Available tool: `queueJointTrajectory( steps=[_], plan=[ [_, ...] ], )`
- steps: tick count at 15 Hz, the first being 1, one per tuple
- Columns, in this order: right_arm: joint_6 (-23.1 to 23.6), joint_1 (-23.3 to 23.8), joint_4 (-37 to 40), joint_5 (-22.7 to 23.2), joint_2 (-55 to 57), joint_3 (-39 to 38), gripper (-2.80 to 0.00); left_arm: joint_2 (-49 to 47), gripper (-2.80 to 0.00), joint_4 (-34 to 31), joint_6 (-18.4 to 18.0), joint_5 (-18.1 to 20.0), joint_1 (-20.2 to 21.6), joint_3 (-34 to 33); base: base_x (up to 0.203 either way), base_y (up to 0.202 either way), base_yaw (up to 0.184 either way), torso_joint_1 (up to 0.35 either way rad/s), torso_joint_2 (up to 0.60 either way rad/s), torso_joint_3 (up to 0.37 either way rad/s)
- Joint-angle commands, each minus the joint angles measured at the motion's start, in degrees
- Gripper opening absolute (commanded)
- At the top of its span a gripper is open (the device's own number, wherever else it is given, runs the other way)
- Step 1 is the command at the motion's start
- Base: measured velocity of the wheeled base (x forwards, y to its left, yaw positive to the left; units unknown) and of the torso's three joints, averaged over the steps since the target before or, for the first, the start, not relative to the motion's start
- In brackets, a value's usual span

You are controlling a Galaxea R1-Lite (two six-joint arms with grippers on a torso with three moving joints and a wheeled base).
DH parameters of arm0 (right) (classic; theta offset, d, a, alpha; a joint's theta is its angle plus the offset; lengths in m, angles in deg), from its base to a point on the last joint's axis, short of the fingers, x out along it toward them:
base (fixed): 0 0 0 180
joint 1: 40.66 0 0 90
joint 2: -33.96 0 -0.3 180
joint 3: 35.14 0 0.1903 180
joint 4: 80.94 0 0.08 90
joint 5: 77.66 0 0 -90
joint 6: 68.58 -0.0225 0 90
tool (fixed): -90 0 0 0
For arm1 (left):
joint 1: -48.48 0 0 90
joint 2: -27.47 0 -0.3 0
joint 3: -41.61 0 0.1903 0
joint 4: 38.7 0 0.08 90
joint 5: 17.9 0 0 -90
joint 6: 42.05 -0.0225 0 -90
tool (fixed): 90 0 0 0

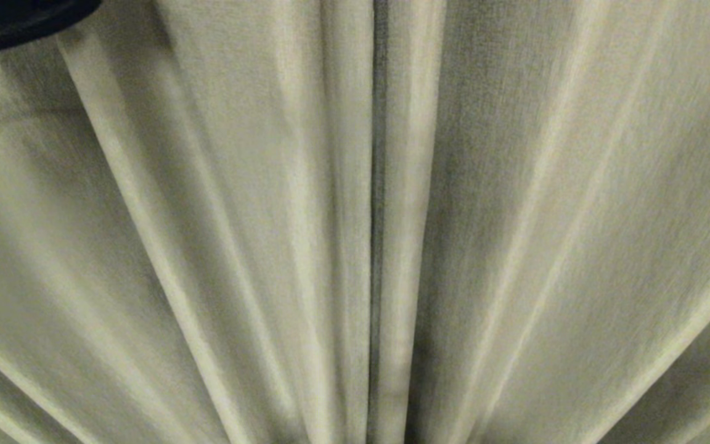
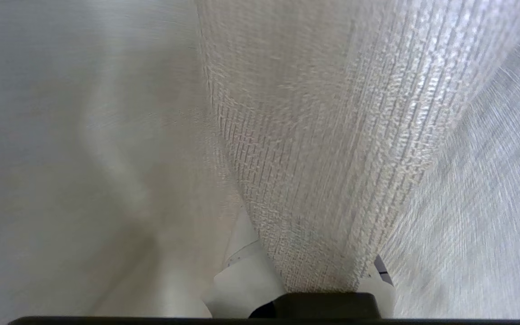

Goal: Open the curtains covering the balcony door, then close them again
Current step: Pull the outer curtains open on both sides

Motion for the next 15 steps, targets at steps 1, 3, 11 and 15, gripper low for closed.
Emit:
queueJointTrajectory(
  steps=[1,3,11,15],
  plan=[
    [0.05,-0.02,-0.01,0.03,0.09,-0.01,-2.8,0.73,-2.8,0.12,0.06,-2.77,2.58,0.19,0.0,0.0,0.0,0.0,0.0,0.0],
    [0.05,-0.02,-0.01,0.03,0.09,-0.01,-2.8,0.73,-2.8,0.13,-0.14,-3.59,6.04,0.45,0.0,0.0,0.0,0.0,0.0,0.0],
    [0.05,-0.02,-0.01,0.03,0.09,-0.01,-2.8,-0.52,-2.8,-0.12,-0.2,-12.86,22.36,3.28,0.0,0.0,0.0,0.0,0.0,0.0],
    [0.05,-0.02,-0.01,0.03,0.09,-0.01,-2.8,-2.0,-2.8,-0.22,-0.72,-14.91,29.44,4.41,0.0,0.0,0.0,0.0,0.0,0.0]
  ],
)
